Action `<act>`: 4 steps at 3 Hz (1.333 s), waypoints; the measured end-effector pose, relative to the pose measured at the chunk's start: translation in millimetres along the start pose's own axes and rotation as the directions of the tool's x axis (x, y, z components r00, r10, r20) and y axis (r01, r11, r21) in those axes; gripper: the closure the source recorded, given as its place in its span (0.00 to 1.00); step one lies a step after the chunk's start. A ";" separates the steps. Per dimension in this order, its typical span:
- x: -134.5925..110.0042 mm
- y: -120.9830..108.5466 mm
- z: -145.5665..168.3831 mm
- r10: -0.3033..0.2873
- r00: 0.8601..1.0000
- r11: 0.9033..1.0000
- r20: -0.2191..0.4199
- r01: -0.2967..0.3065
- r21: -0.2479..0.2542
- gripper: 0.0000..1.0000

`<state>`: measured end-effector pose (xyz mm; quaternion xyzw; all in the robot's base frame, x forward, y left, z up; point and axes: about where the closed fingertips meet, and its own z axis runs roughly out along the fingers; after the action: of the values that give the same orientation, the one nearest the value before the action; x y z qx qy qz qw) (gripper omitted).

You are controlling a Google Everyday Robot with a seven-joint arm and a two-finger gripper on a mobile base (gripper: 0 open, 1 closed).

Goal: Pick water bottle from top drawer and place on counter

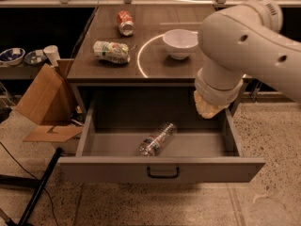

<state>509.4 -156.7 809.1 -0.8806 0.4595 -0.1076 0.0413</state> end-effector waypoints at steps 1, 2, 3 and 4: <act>3.7 18.3 -26.3 0.020 1.000 1.000 -0.004 -0.020 0.010 1.00; 5.6 28.2 -40.2 0.031 0.999 0.999 -0.006 -0.031 0.015 1.00; -4.6 26.4 -38.0 0.023 1.000 1.000 0.013 -0.023 -0.009 0.88; -17.4 15.1 -25.9 0.007 1.000 0.999 0.030 -0.005 -0.039 0.65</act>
Offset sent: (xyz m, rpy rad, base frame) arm -0.0401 -0.0286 0.0510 0.0174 -0.0248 -0.0432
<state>481.7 -150.4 829.1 -0.8814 0.4635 -0.0854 0.0313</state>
